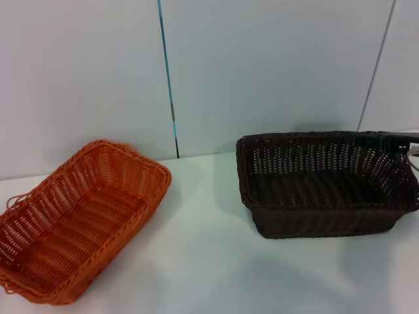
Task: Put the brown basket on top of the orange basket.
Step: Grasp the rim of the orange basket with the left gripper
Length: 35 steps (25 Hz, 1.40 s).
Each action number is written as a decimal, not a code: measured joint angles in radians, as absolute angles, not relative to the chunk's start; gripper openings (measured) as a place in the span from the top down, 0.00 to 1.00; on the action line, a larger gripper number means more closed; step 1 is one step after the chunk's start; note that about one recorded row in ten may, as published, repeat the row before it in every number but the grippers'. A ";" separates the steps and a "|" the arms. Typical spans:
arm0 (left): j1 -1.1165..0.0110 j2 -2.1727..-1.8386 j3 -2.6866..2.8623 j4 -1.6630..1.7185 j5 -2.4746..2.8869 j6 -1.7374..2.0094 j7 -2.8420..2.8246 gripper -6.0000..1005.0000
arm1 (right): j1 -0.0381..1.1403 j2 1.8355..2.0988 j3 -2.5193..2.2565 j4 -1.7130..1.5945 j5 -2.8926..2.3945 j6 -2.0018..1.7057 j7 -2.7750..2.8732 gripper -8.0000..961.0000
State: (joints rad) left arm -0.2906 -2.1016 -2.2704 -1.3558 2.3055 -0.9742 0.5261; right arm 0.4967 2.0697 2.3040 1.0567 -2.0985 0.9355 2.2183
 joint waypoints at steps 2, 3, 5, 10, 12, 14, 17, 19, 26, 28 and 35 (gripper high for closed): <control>-0.287 -2.102 -2.271 -1.371 2.332 -0.998 0.500 0.14 | 0.500 2.071 2.304 1.055 -2.104 0.934 2.220 0.12; -0.286 -2.103 -2.271 -1.375 2.345 -1.008 0.488 0.14 | 0.501 2.071 2.304 1.055 -2.104 0.933 2.221 0.12; -0.286 -2.104 -2.272 -1.380 2.366 -1.021 0.473 0.14 | 0.502 2.069 2.304 1.054 -2.105 0.932 2.225 0.12; -0.287 -2.111 -2.272 -1.381 2.377 -1.038 0.461 0.14 | 0.503 2.068 2.309 1.054 -2.105 0.931 2.228 0.12; -0.287 -2.111 -2.272 -1.382 2.381 -1.062 0.446 0.14 | 0.503 2.068 2.309 1.054 -2.105 0.931 2.228 0.12; -0.287 -2.110 -2.272 -1.382 2.384 -1.076 0.436 0.14 | 0.502 2.068 2.310 1.054 -2.105 0.931 2.228 0.12; -0.287 -2.108 -2.272 -1.382 2.415 -1.097 0.405 0.14 | 0.501 2.068 2.310 1.054 -2.105 0.931 2.228 0.12; -0.288 -2.107 -2.275 -1.383 2.447 -1.111 0.386 0.14 | 0.501 2.068 2.310 1.054 -2.105 0.931 2.227 0.12; -0.292 -2.124 -2.274 -1.400 2.576 -1.151 0.296 0.14 | 0.498 2.067 2.310 1.054 -2.105 0.930 2.221 0.12; -0.300 -2.129 -2.273 -1.404 2.606 -1.178 0.279 0.14 | 0.496 2.067 2.308 1.052 -2.105 0.924 2.220 0.12; -0.313 -2.152 -2.260 -1.446 2.636 -1.257 0.230 0.14 | 0.493 2.068 2.306 1.032 -2.105 0.905 2.203 0.12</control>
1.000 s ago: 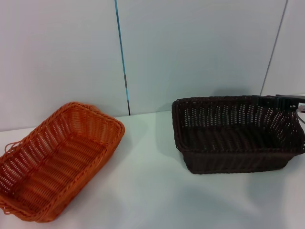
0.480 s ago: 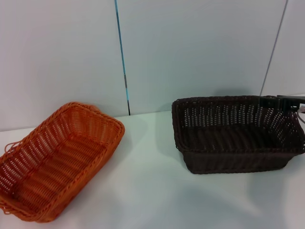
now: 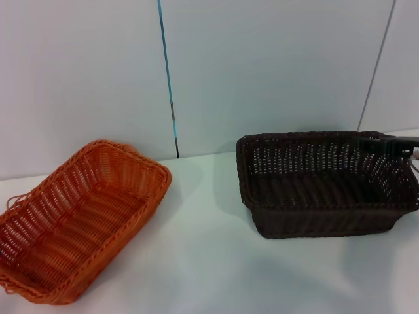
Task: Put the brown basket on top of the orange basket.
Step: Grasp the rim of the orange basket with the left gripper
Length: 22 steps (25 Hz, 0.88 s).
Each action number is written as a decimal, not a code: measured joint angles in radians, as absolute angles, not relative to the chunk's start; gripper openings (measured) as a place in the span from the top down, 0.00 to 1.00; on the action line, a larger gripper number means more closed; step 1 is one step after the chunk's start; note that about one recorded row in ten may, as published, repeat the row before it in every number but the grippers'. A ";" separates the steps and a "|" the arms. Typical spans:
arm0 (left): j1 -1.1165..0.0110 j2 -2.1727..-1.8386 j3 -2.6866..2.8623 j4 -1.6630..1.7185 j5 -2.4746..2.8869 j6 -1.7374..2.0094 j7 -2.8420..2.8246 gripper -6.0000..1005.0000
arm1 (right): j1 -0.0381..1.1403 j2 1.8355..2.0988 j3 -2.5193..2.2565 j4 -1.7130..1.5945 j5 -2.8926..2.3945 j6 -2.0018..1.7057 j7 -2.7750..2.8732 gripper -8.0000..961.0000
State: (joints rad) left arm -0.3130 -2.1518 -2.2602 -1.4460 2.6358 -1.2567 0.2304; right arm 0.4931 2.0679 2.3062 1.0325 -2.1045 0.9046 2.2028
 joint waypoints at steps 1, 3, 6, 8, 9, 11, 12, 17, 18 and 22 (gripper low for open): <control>-0.313 -2.154 -2.249 -1.456 2.641 -1.266 0.217 0.14 | 0.493 2.069 2.306 1.029 -2.105 0.901 2.197 0.12; -0.312 -2.155 -2.227 -1.471 2.651 -1.281 0.188 0.14 | 0.493 2.069 2.305 1.021 -2.105 0.891 2.190 0.12; -0.313 -2.155 -2.192 -1.483 2.681 -1.294 0.141 0.14 | 0.492 2.070 2.304 1.011 -2.105 0.882 2.180 0.12; -0.315 -2.156 -2.165 -1.484 2.701 -1.295 0.110 0.14 | 0.492 2.070 2.304 1.006 -2.105 0.880 2.174 0.12; -0.315 -2.157 -2.149 -1.484 2.711 -1.293 0.093 0.14 | 0.492 2.070 2.304 1.005 -2.105 0.879 2.171 0.12; -0.315 -2.158 -2.130 -1.482 2.723 -1.283 0.069 0.14 | 0.492 2.070 2.304 1.005 -2.105 0.879 2.167 0.12; -0.315 -2.158 -2.125 -1.479 2.724 -1.277 0.062 0.14 | 0.492 2.070 2.304 1.005 -2.105 0.879 2.166 0.12; -0.315 -2.161 -2.098 -1.440 2.724 -1.221 0.033 0.14 | 0.489 2.070 2.304 1.005 -2.105 0.879 2.166 0.12; -0.315 -2.161 -2.090 -1.429 2.722 -1.206 0.028 0.14 | 0.489 2.070 2.304 1.005 -2.105 0.879 2.165 0.12; -0.323 -2.161 -2.068 -1.381 2.718 -1.155 0.009 0.14 | 0.489 2.069 2.305 1.005 -2.105 0.879 2.164 0.12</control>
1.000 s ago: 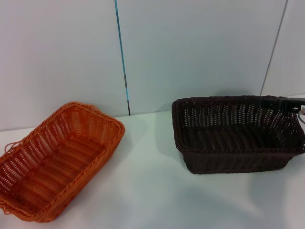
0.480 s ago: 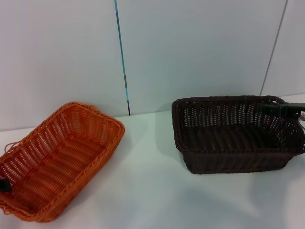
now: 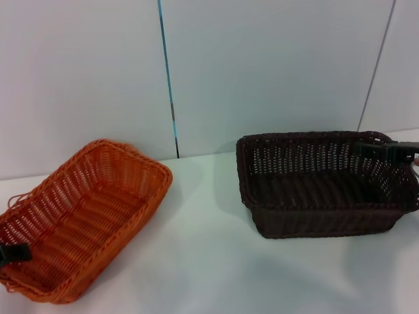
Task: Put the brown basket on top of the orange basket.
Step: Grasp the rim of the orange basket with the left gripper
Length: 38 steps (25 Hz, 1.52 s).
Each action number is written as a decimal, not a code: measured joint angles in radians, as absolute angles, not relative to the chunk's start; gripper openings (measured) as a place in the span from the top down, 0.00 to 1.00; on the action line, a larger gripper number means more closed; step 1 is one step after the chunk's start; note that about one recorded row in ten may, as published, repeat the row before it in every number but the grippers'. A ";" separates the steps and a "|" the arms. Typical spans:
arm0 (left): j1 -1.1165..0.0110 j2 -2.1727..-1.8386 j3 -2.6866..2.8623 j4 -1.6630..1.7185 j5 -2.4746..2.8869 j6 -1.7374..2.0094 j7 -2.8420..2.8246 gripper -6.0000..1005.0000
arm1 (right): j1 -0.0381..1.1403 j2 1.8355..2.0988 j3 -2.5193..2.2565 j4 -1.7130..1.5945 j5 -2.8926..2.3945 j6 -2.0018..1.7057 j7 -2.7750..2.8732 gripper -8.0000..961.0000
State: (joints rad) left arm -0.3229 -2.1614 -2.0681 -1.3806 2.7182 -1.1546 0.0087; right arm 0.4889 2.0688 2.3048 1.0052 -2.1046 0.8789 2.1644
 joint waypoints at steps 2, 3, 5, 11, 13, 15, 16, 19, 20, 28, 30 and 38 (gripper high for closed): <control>-0.329 -2.161 -2.066 -1.362 2.718 -1.142 0.008 0.14 | 0.489 2.068 2.305 1.007 -2.105 0.879 2.164 0.12; -0.333 -2.161 -2.066 -1.354 2.718 -1.135 0.008 0.14 | 0.489 2.068 2.306 1.008 -2.105 0.879 2.164 0.12; -0.338 -2.161 -2.066 -1.339 2.718 -1.124 0.008 0.14 | 0.489 2.067 2.306 1.008 -2.105 0.879 2.164 0.12; -0.348 -2.160 -2.065 -1.292 2.717 -1.071 0.007 0.15 | 0.489 2.068 2.305 1.009 -2.105 0.879 2.164 0.12; -0.353 -2.160 -2.065 -1.275 2.717 -1.056 0.006 0.15 | 0.489 2.068 2.306 1.009 -2.105 0.879 2.164 0.12; -0.358 -2.159 -2.067 -1.261 2.719 -1.050 0.006 0.16 | 0.489 2.068 2.308 1.007 -2.105 0.879 2.163 0.12; -0.362 -2.159 -2.069 -1.252 2.721 -1.048 0.005 0.16 | 0.489 2.068 2.308 1.006 -2.105 0.879 2.162 0.12; -0.369 -2.157 -2.072 -1.230 2.724 -1.041 0.005 0.17 | 0.490 2.068 2.309 1.005 -2.105 0.879 2.154 0.12; -0.370 -2.157 -2.072 -1.228 2.724 -1.040 0.005 0.17 | 0.491 2.068 2.309 1.005 -2.105 0.879 2.153 0.12; -0.373 -2.154 -2.075 -1.226 2.724 -1.036 -0.007 0.29 | 0.497 2.069 2.307 1.005 -2.105 0.870 2.151 0.12; -0.375 -2.152 -2.078 -1.229 2.725 -1.042 -0.006 0.36 | 0.497 2.069 2.307 1.005 -2.105 0.868 2.151 0.12; -0.380 -2.150 -2.117 -1.216 2.722 -1.065 -0.005 0.59 | 0.497 2.069 2.309 1.003 -2.105 0.867 2.148 0.12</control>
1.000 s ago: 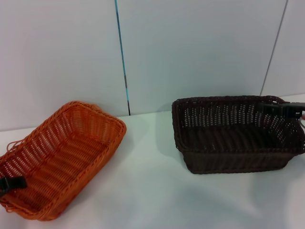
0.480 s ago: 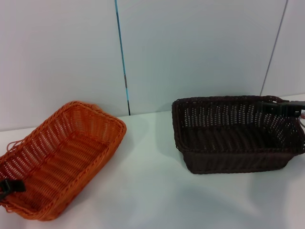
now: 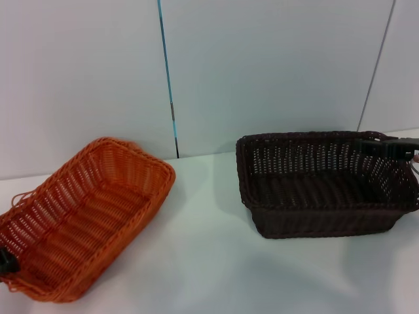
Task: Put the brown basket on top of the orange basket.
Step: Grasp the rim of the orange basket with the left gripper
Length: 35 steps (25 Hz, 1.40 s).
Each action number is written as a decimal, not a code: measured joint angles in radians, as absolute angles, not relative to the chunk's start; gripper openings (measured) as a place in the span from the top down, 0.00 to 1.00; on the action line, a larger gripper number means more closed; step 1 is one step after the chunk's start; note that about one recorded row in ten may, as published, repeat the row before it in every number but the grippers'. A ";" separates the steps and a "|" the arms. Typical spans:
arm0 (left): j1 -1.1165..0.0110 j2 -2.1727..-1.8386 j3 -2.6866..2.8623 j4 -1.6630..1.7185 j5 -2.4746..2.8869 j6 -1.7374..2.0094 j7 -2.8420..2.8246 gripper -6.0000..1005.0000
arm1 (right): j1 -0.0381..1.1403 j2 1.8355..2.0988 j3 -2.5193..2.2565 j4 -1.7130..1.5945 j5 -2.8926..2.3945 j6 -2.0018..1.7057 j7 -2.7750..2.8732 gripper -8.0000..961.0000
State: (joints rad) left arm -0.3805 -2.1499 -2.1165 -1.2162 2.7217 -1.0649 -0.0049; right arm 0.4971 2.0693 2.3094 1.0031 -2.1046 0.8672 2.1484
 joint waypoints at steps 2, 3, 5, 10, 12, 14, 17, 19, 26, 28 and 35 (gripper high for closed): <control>-0.382 -2.144 -2.125 -1.211 2.719 -1.075 -0.002 0.63 | 0.497 2.070 2.310 1.003 -2.105 0.865 2.146 0.12; -0.382 -2.141 -2.127 -1.209 2.719 -1.081 -0.002 0.65 | 0.497 2.070 2.310 1.003 -2.105 0.863 2.143 0.12; -0.382 -2.139 -2.127 -1.207 2.719 -1.087 -0.001 0.69 | 0.498 2.071 2.308 1.003 -2.105 0.859 2.141 0.12; -0.382 -2.135 -2.128 -1.200 2.722 -1.090 0.000 0.76 | 0.500 2.071 2.307 1.003 -2.105 0.856 2.141 0.12; -0.382 -2.134 -2.128 -1.200 2.722 -1.090 0.000 0.77 | 0.500 2.071 2.306 1.003 -2.105 0.856 2.141 0.12; -0.382 -2.132 -2.128 -1.199 2.723 -1.091 0.000 0.78 | 0.500 2.071 2.306 1.003 -2.105 0.856 2.141 0.12; -0.382 -2.132 -2.128 -1.200 2.723 -1.092 0.001 0.78 | 0.500 2.071 2.306 1.003 -2.105 0.856 2.141 0.12; -0.382 -2.132 -2.129 -1.204 2.722 -1.094 0.001 0.78 | 0.500 2.071 2.306 1.003 -2.105 0.856 2.141 0.12; -0.382 -2.131 -2.137 -1.214 2.719 -1.104 0.001 0.79 | 0.500 2.072 2.306 0.998 -2.105 0.853 2.141 0.12; -0.384 -2.130 -2.142 -1.214 2.718 -1.108 0.002 0.79 | 0.500 2.071 2.305 0.995 -2.105 0.851 2.141 0.12; -0.403 -2.123 -2.165 -1.216 2.718 -1.134 0.012 0.80 | 0.500 2.071 2.304 0.992 -2.105 0.847 2.141 0.12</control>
